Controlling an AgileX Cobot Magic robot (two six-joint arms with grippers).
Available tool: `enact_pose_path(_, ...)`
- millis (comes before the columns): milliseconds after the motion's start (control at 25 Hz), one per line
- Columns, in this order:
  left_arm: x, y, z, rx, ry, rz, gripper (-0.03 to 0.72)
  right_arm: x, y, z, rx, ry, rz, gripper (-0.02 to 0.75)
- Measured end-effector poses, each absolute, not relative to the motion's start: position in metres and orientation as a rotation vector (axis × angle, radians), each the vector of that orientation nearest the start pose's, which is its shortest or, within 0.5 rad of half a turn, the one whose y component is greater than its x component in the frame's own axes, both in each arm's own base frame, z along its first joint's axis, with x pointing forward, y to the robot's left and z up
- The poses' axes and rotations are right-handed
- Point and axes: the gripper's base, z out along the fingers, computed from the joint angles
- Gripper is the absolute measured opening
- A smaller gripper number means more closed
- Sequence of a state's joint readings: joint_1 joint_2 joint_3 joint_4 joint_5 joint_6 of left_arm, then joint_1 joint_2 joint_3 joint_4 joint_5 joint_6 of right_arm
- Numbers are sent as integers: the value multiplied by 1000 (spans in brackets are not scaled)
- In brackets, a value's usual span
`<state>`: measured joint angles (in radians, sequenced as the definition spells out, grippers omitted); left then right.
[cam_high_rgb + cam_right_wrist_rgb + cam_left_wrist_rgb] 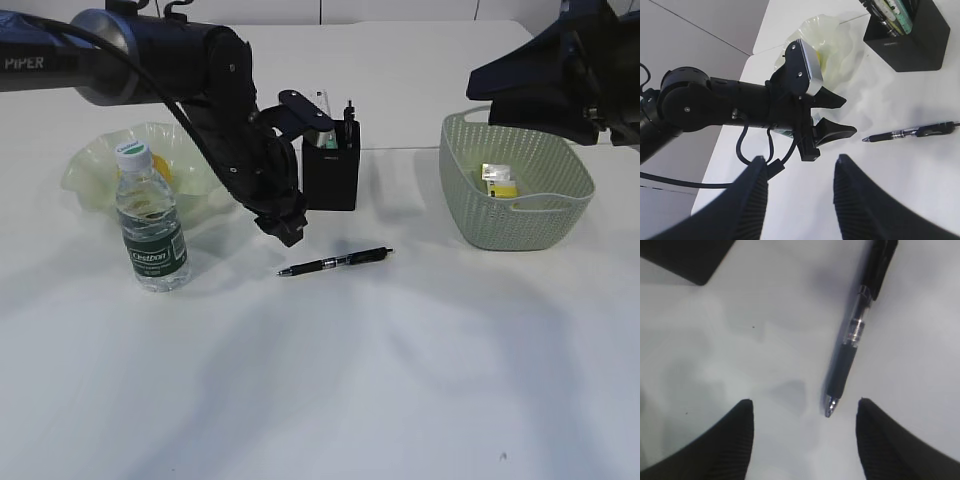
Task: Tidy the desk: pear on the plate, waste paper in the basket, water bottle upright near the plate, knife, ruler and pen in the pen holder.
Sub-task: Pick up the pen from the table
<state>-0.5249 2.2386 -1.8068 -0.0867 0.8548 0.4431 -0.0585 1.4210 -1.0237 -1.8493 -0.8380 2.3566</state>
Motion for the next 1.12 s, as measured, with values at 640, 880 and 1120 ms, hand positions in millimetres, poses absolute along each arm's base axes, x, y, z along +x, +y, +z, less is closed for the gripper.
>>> enact_pose_path(640, 404, -264, 165, 1421, 2394, -67, 435, 297, 48, 316, 8, 2149, 1048, 326)
enact_pose_path(880, 406, -264, 149, 1520, 2365, -31, 435, 297, 48, 316, 8, 2149, 1048, 325)
enact_pose_path(1120, 407, -265, 130, 1586, 2362, -20, 435, 298, 47, 315, 11, 2152, 1047, 323)
